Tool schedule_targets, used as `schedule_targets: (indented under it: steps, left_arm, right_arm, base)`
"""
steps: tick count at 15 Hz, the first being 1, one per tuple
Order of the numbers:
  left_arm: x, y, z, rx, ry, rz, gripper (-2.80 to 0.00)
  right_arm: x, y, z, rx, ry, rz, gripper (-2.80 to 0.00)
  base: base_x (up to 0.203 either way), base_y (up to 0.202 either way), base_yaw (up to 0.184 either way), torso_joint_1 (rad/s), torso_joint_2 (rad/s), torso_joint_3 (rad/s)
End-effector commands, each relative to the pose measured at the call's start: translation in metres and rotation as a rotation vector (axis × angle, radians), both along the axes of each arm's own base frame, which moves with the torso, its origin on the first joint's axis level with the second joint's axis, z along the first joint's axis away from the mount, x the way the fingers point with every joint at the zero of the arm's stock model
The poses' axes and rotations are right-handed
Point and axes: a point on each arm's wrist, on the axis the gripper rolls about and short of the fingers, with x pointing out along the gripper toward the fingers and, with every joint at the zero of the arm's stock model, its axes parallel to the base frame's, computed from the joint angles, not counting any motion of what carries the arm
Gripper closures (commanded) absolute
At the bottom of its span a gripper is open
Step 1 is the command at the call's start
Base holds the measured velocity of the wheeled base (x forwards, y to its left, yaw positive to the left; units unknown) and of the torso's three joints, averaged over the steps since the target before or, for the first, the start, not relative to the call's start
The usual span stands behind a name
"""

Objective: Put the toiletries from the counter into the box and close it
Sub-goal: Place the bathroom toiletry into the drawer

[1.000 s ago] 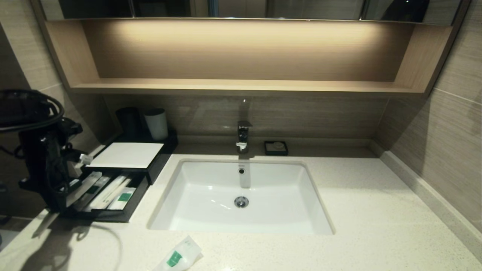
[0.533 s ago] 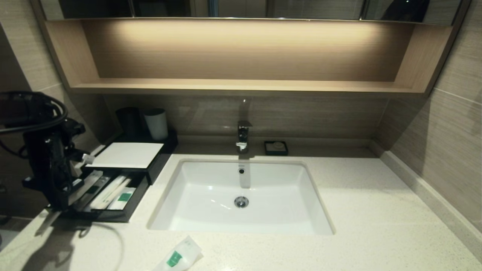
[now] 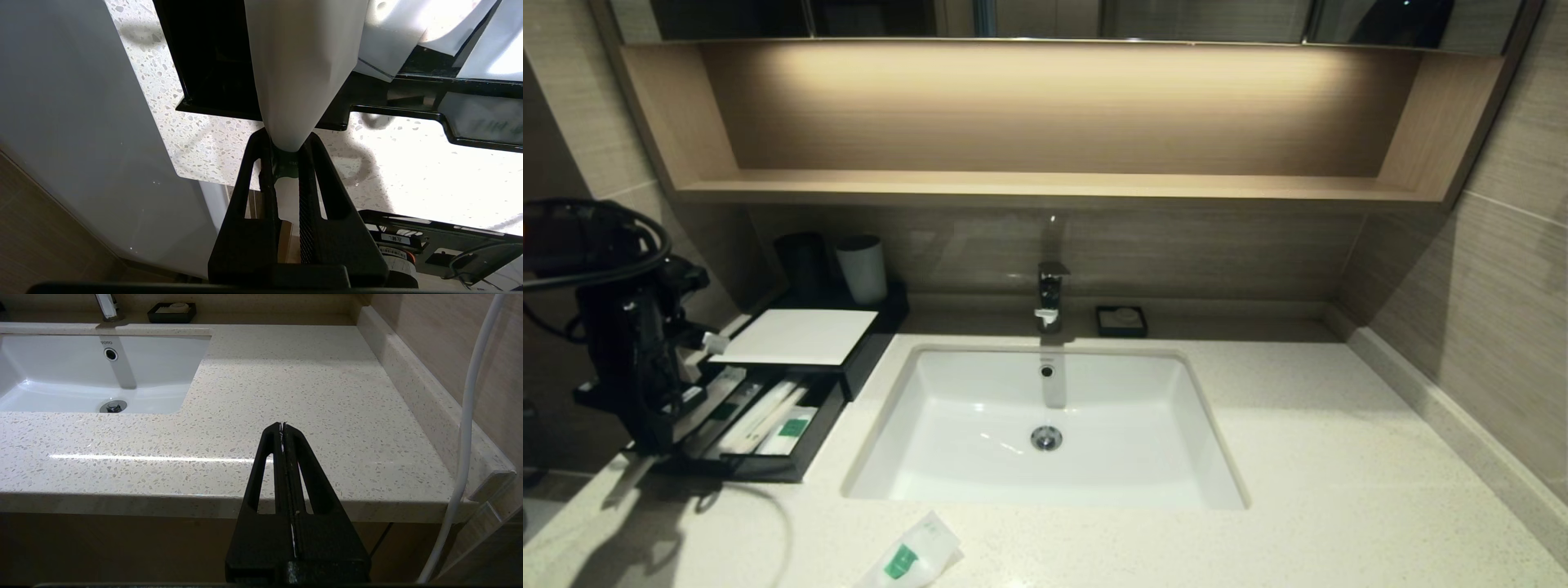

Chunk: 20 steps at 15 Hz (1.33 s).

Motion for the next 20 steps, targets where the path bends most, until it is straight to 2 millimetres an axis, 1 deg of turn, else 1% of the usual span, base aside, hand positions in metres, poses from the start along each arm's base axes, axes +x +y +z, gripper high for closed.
schedule_targets:
  steps: [1,6,11,15,18,20]
  left_arm:
    - [0.0,0.0,-0.001,0.0,0.007,-0.001,0.0]
    - [0.003,0.0,-0.002,0.017,-0.009,-0.005,0.0]
    - [-0.006,-0.002,0.006,0.009,0.018,-0.005,0.0]
    - [-0.006,-0.007,0.011,0.013,-0.002,-0.005,0.0]
    - [-0.005,-0.008,0.01,0.014,-0.007,0.015,0.0]
    - [-0.008,-0.009,0.014,0.013,-0.001,0.015,0.0]
  right_arm:
    - [0.0,0.0,0.0,0.0,0.002,0.0,0.0]
    - [0.0,0.0,0.0,0.0,0.002,0.0,0.0]
    - [0.0,0.0,0.0,0.0,0.001,0.0,0.0]
    - [0.0,0.0,0.0,0.0,0.002,0.0,0.0]
    - [0.0,0.0,0.0,0.0,0.002,0.0,0.0]
    - [0.0,0.0,0.0,0.0,0.002,0.0,0.0]
  base:
    - [0.0,0.0,0.0,0.0,0.0,0.0]
    - [0.0,0.0,0.0,0.0,0.0,0.0]
    - [0.0,0.0,0.0,0.0,0.0,0.0]
    - [0.0,0.0,0.0,0.0,0.0,0.0]
    - [0.0,0.0,0.0,0.0,0.0,0.0]
    - [0.0,0.0,0.0,0.0,0.0,0.0]
